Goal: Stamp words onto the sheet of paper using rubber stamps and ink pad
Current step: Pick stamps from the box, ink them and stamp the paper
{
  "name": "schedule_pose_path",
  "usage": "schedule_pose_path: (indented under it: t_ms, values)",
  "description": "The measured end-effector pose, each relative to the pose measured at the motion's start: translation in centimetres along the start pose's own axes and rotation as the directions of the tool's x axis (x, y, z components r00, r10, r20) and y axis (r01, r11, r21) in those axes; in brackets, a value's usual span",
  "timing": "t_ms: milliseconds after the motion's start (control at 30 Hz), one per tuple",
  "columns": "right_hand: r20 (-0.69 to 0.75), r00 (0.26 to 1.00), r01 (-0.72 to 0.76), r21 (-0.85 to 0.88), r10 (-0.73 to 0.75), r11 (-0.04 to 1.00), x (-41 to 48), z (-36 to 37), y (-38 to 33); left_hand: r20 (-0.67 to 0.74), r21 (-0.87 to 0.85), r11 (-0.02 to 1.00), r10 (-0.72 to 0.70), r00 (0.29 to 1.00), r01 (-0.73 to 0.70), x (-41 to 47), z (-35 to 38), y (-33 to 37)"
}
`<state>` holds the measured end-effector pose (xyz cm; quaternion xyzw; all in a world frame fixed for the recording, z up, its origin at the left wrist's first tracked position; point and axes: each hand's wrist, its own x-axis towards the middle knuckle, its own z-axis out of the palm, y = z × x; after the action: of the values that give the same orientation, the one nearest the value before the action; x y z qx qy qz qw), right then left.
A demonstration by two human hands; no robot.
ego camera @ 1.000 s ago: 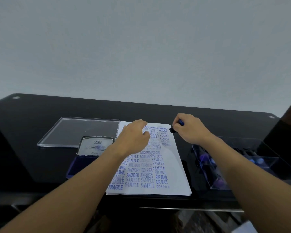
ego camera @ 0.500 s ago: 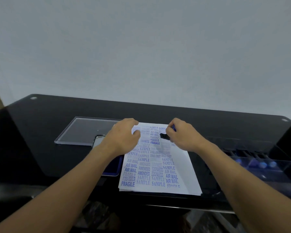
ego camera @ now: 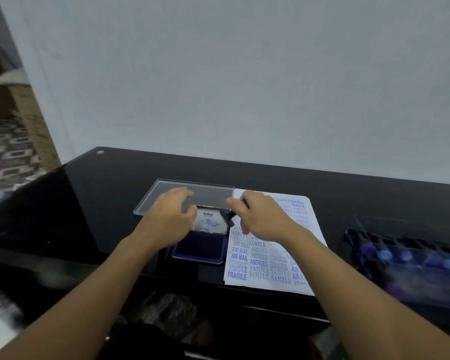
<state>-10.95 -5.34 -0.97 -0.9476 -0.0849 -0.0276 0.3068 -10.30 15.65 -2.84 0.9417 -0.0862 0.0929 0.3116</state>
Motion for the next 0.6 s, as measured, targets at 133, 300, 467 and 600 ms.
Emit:
schedule_pose_path:
  t_ms: [133, 300, 467, 600]
  values:
    - [0.013, 1.0, 0.021, 0.02, -0.021, 1.0, 0.0, 1.1, -1.3, -0.025, -0.017, 0.999, -0.031, 0.999, 0.031, -0.8, -0.4, -1.4]
    - [0.09, 0.993, 0.077, -0.024, -0.074, 0.997, -0.1, 2.3, -2.9, -0.029, 0.001, 0.999, -0.043, 0.999, 0.043, -1.9, 0.1, -3.4]
    - [0.218, 0.972, 0.114, -0.138, -0.082, 0.984, 0.4, 3.1, -4.0, -0.003, 0.05, 0.997, -0.066, 0.998, 0.066, -2.4, 1.1, -5.4]
    - [0.271, 0.959, 0.145, -0.207, -0.086, 0.968, 1.0, 3.5, -4.4, 0.015, 0.107, 0.991, -0.08, 0.997, 0.078, -2.6, 1.9, -6.5]
